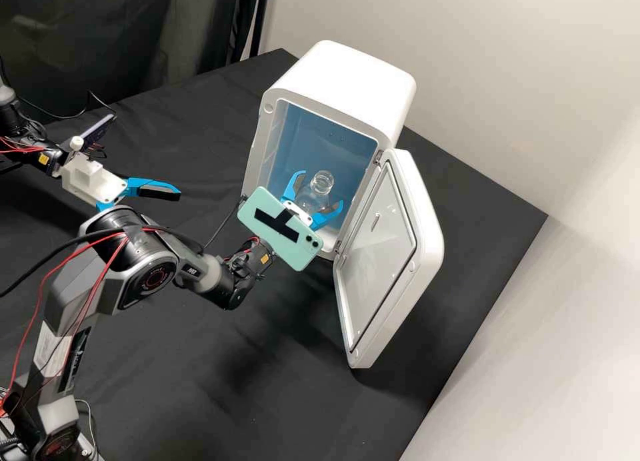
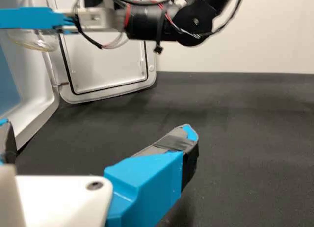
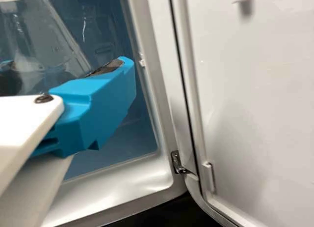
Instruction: Place the flask in the incubator
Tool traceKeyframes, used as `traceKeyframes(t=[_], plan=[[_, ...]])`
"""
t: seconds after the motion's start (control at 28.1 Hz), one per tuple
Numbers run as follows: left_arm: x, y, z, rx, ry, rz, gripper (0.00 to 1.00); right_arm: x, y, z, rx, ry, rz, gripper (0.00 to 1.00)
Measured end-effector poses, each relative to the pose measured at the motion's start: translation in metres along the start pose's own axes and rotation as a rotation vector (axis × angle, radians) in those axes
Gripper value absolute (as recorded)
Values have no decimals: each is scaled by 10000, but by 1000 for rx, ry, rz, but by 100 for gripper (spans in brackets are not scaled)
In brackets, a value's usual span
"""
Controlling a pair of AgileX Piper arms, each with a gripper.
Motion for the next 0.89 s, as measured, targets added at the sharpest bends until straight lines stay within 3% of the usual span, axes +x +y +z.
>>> traceKeyframes(t=[0.18,0.5,0.89], plan=[[7,-29,-7,-2,2,-11,100,109,-52,-2,-7,-7,-17,0],[11,-25,-7,-2,2,-9,100,304,-57,7,-15,-25,-21,0],[29,-7,-7,0,0,-1,100,711,-34,-103,-62,-33,-23,0]])
